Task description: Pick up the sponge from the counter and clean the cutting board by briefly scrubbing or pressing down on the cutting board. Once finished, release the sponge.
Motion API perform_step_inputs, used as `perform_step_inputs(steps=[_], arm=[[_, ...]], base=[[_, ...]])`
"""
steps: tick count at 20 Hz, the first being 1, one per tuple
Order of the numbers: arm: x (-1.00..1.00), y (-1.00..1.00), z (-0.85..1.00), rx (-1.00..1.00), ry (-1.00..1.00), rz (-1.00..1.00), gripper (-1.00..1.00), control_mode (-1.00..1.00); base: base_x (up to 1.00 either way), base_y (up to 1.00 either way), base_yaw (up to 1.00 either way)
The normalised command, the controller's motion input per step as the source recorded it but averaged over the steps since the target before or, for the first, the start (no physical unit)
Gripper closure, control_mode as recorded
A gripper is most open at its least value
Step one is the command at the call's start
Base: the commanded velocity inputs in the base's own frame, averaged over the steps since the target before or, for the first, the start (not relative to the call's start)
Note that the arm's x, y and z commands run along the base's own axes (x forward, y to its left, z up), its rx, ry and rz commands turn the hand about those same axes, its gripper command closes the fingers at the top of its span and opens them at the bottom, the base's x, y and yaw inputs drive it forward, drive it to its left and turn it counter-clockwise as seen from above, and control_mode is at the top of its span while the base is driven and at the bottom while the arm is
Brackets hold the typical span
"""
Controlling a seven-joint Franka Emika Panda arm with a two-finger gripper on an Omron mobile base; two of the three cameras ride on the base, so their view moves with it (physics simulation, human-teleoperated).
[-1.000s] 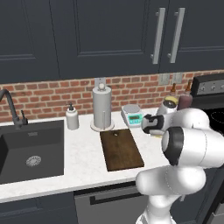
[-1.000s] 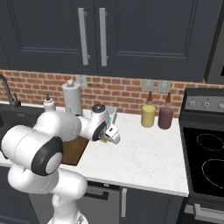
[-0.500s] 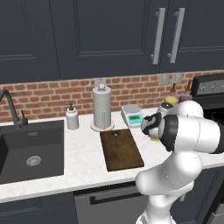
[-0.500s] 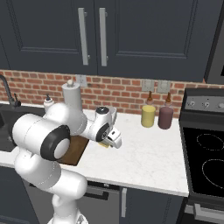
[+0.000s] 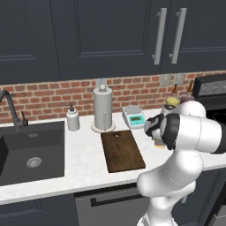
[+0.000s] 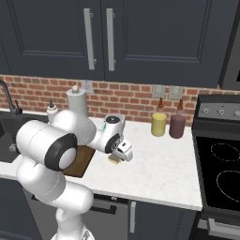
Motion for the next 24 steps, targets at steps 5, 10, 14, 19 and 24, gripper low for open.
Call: perform_step_inputs(steps=[5, 10, 14, 19, 24], arm=[[-0.07, -0.03, 0.01, 0.00, 0.00, 0.00, -1.00, -1.00], [-0.19, 0.00, 0.25, 0.00, 0.00, 0.00, -1.00, -1.00], [-0.48, -0.06, 0.69, 0.02, -0.06, 0.00, -1.00, -1.00], [-0.62, -0.21, 0.74, 0.05, -0.13, 0.00, -1.00, -1.00], [-0.80, -0.25, 0.63, 0.07, -0.15, 0.01, -1.00, -1.00]], base=[[0.00, 0.00, 0.00], [0.00, 0.00, 0.00], [0.00, 0.00, 0.00], [0.00, 0.00, 0.00], [0.00, 0.00, 0.00]])
